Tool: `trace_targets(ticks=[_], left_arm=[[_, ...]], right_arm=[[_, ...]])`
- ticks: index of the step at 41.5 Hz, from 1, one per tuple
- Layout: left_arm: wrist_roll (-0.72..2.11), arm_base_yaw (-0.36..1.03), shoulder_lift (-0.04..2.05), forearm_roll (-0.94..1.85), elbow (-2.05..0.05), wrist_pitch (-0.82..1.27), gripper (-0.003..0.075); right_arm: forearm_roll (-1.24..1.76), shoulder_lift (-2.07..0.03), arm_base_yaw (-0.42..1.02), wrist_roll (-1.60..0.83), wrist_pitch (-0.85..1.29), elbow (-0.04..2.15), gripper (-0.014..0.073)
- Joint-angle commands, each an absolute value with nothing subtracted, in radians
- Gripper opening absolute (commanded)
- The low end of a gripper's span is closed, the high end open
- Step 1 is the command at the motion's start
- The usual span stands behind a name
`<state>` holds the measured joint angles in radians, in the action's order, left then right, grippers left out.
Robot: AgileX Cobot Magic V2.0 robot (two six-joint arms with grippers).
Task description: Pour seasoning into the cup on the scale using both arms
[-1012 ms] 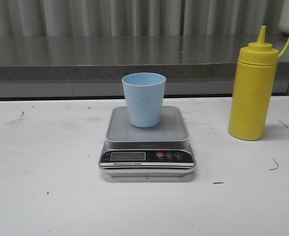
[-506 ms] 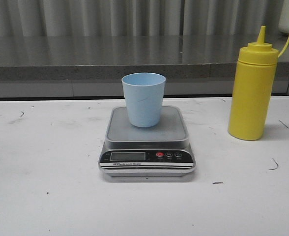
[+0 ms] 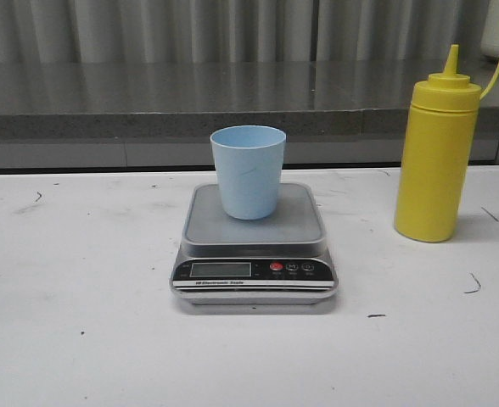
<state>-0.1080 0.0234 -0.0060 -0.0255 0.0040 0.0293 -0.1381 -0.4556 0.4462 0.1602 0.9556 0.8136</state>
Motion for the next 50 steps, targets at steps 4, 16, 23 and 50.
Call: trace_targets(ticks=[4,16,23,50], left_arm=[[-0.112,0.020,-0.022,-0.017,0.028,-0.061,-0.0020],[-0.112,0.020,-0.022,-0.017,0.028,-0.061,-0.0020],[-0.112,0.020,-0.022,-0.017,0.028,-0.061,-0.0020],[-0.112,0.020,-0.022,-0.017,0.028,-0.061,-0.0020]], right_arm=[[-0.157,-0.462,0.444,0.151,0.887,0.845,-0.0069],[-0.157,-0.462,0.444,0.151,0.887,0.845,-0.0069],[-0.157,-0.462,0.444,0.151,0.887,0.845,-0.0069],[-0.154,-0.332,0.315,0.083,0.653,0.618,-0.0065]])
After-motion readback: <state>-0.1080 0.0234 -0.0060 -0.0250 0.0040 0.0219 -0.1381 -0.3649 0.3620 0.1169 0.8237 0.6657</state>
